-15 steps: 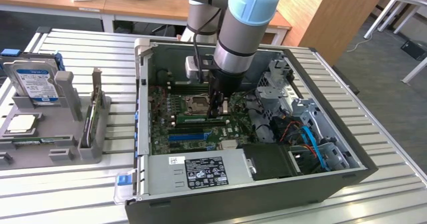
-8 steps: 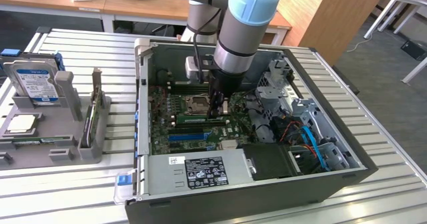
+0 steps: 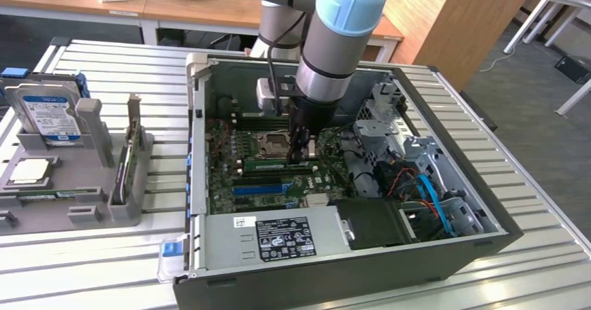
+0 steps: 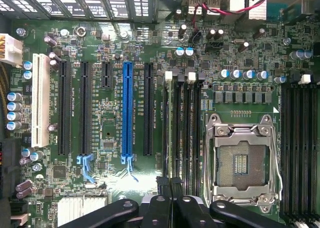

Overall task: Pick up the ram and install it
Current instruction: 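Insert the ram into the slot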

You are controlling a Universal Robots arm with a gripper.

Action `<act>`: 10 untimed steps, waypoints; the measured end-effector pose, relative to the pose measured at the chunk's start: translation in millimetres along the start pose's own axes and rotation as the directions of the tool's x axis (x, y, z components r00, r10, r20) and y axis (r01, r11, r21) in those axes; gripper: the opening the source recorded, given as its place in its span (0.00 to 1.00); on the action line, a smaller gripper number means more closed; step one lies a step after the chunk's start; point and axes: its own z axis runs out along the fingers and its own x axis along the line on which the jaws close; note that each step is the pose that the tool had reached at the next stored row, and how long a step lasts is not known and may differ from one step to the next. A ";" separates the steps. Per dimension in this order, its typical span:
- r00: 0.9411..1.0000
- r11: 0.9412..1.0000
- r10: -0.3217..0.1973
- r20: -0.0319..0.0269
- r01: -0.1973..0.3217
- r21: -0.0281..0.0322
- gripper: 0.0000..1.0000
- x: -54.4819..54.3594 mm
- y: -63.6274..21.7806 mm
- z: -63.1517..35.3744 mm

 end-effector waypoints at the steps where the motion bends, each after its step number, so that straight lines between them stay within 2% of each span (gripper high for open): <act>1: 1.000 1.000 0.000 0.000 0.000 0.000 0.12 0.0 0.0 0.0; 10: 1.000 1.000 0.001 0.000 -0.001 0.000 0.12 -0.1 0.1 0.4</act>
